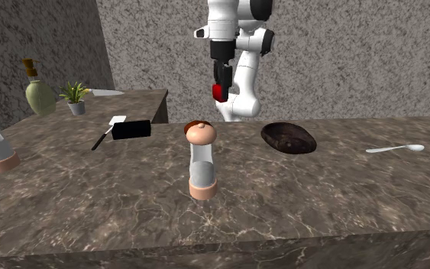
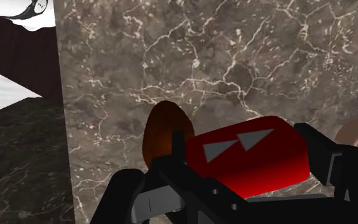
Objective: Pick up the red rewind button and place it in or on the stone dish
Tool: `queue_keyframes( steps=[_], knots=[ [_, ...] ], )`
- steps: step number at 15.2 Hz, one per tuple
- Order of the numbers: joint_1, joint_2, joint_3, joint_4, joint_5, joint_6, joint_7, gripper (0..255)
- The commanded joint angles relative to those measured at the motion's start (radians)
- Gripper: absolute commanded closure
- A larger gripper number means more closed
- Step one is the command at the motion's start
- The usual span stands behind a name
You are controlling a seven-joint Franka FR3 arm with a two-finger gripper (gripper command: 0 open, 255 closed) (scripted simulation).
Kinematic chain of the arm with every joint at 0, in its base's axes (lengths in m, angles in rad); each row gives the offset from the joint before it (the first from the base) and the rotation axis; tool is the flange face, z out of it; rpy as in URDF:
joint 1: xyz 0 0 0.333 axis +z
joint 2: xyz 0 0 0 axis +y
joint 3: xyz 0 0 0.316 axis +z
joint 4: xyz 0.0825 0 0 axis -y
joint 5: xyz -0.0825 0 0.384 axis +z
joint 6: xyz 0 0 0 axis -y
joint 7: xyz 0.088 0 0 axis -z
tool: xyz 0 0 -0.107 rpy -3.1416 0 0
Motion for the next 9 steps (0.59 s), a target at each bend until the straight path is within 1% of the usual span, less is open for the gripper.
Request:
queue_keyframes(
  steps=[1, 9],
  knots=[
    [0.008, -0.005, 0.016, 0.006, 0.008, -0.010, 0.024, 255],
    [0.063, -0.014, 0.163, 0.026, 0.074, -0.016, 0.220, 255]
  ],
)
